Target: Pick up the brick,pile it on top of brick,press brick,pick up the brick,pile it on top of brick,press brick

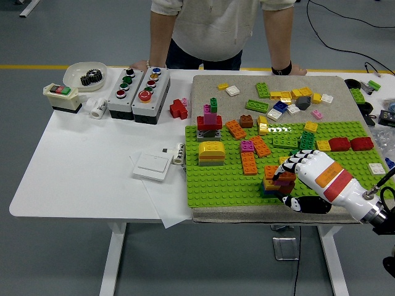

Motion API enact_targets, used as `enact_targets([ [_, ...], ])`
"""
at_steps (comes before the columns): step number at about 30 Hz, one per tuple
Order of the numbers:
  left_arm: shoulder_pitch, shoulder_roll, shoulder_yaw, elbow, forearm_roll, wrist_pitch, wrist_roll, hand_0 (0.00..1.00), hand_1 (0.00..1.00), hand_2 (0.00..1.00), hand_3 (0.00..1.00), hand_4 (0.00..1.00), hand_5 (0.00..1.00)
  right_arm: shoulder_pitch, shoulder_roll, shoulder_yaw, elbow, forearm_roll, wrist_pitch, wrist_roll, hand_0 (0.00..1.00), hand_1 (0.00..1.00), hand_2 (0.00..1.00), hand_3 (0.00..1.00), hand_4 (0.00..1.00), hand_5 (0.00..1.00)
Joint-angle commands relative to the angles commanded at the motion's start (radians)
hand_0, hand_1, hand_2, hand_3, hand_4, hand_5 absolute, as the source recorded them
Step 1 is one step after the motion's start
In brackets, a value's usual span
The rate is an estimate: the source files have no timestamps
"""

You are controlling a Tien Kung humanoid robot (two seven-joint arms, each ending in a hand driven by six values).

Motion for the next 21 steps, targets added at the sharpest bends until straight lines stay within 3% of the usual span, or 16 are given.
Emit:
enact_targets([
  [21,0.003,-0.001,-0.006,-0.001,0.013,-0.003,0.007,0.817,0.805,0.803,0.592,0.66,0.676,-0.007,-0.01,-0.002,-0.013,0.001,-0.003,0.006,0.526,0.498,0.551,0.542,0.695,0.328],
])
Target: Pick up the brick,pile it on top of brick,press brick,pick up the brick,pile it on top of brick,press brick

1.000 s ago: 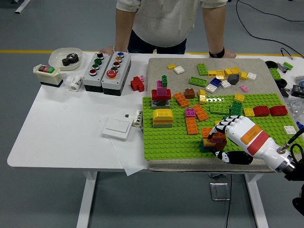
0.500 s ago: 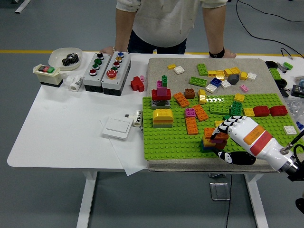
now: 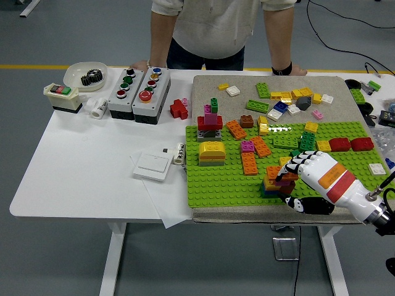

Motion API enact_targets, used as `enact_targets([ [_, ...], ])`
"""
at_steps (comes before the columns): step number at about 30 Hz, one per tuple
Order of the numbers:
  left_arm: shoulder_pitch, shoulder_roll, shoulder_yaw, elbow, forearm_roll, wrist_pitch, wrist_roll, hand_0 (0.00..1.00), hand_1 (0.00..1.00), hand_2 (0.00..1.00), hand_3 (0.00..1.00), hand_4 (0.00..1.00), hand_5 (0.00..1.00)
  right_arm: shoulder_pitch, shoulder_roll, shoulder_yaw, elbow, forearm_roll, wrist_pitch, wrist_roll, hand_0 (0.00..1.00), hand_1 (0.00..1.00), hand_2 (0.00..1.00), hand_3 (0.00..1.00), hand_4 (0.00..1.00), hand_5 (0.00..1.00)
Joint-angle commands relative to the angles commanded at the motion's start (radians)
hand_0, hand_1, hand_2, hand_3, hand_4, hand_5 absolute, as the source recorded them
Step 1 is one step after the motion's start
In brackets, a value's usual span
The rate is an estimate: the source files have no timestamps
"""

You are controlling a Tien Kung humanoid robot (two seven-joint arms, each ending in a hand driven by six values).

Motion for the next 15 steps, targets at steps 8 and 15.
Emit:
enact_targets([
  [8,-0.002,0.0,0.002,0.0,-0.003,-0.001,0.0,0.818,0.806,0.803,0.591,0.659,0.675,-0.001,-0.001,0.004,0.001,-0.002,0.0,0.0,0.524,0.498,0.55,0.541,0.694,0.328],
  [15,-0.005,0.001,0.005,-0.001,-0.006,-0.001,-0.001,0.818,0.805,0.803,0.591,0.659,0.675,-0.002,-0.004,0.007,0.005,-0.002,0.0,0.0,0.524,0.497,0.55,0.542,0.694,0.327],
])
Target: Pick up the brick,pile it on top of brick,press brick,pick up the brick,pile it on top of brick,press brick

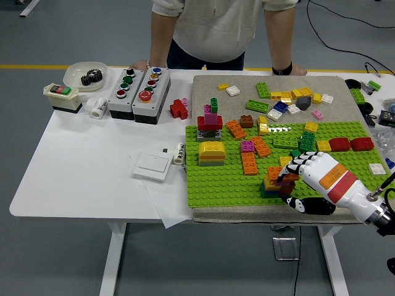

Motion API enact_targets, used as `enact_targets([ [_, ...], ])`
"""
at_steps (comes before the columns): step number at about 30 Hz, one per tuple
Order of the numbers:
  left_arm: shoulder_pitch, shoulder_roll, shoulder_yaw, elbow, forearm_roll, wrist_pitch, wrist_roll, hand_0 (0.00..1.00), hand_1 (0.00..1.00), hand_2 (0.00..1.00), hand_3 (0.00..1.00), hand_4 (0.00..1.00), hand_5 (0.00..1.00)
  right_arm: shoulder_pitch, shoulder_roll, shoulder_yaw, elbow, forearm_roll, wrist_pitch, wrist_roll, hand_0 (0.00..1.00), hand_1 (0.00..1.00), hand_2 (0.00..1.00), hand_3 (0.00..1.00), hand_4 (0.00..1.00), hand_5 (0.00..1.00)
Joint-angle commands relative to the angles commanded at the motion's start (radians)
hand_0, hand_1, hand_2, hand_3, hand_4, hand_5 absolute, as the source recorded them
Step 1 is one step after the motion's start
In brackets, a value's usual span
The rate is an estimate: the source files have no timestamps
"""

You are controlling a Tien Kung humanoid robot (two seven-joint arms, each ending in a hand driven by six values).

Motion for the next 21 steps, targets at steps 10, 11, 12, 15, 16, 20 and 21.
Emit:
enact_targets([
  [10,-0.003,0.001,0.002,0.0,-0.003,0.0,0.0,0.818,0.806,0.803,0.591,0.659,0.675,0.0,0.002,-0.003,-0.001,0.0,0.002,-0.001,0.523,0.497,0.549,0.541,0.694,0.327],
  [11,-0.003,0.001,0.002,0.0,-0.003,0.0,0.0,0.818,0.805,0.804,0.591,0.659,0.675,0.0,0.002,-0.004,-0.002,0.0,0.002,-0.001,0.521,0.496,0.549,0.541,0.693,0.327],
  [12,-0.003,0.001,0.002,0.0,-0.002,0.0,0.0,0.818,0.805,0.804,0.591,0.659,0.675,0.0,0.002,-0.006,-0.002,0.0,0.003,-0.001,0.521,0.496,0.549,0.541,0.693,0.327],
  [15,-0.003,0.001,0.002,0.0,-0.003,0.0,0.0,0.818,0.805,0.804,0.591,0.659,0.675,-0.001,0.003,-0.008,-0.004,-0.001,0.004,-0.002,0.521,0.496,0.549,0.541,0.693,0.327],
  [16,-0.004,0.001,0.003,0.0,-0.004,0.001,0.0,0.818,0.805,0.804,0.591,0.659,0.675,-0.001,0.003,-0.009,-0.006,-0.001,0.004,-0.002,0.521,0.496,0.549,0.541,0.693,0.327],
  [20,-0.004,0.001,0.003,0.0,-0.005,0.001,-0.001,0.817,0.805,0.801,0.589,0.66,0.675,-0.001,0.002,-0.013,-0.008,-0.003,0.007,-0.003,0.52,0.496,0.549,0.54,0.693,0.328],
  [21,-0.004,0.001,0.004,0.0,-0.005,0.001,-0.001,0.817,0.805,0.801,0.589,0.66,0.675,-0.001,0.002,-0.014,-0.008,-0.003,0.007,-0.004,0.52,0.496,0.549,0.54,0.693,0.328],
])
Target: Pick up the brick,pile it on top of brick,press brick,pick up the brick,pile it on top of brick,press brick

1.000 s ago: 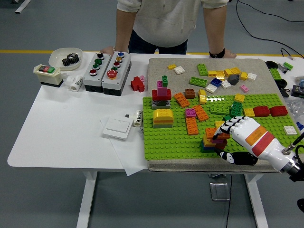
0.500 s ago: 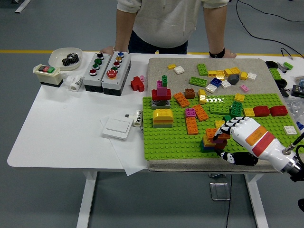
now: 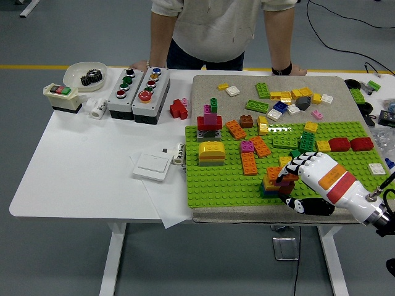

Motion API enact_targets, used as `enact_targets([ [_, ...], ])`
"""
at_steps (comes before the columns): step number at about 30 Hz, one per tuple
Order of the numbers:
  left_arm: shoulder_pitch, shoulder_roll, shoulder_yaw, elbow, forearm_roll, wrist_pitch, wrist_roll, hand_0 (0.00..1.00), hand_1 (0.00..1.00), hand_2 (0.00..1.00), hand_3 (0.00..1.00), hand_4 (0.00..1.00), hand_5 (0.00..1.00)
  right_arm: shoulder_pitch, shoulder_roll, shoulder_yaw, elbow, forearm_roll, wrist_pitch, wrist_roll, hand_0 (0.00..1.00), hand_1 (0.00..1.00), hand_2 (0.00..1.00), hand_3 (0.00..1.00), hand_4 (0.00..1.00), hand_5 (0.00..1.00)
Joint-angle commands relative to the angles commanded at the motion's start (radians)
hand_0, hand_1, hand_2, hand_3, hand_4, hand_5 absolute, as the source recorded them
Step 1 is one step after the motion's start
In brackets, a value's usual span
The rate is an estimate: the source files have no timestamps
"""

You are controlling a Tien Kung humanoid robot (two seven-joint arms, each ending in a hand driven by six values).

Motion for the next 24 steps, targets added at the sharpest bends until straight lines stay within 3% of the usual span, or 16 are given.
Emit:
enact_targets([
  [24,0.0,-0.001,0.0,0.0,0.001,-0.002,0.001,0.817,0.805,0.801,0.59,0.661,0.677,-0.006,0.006,-0.017,-0.015,-0.01,0.014,-0.008,0.52,0.496,0.55,0.54,0.693,0.326],
])
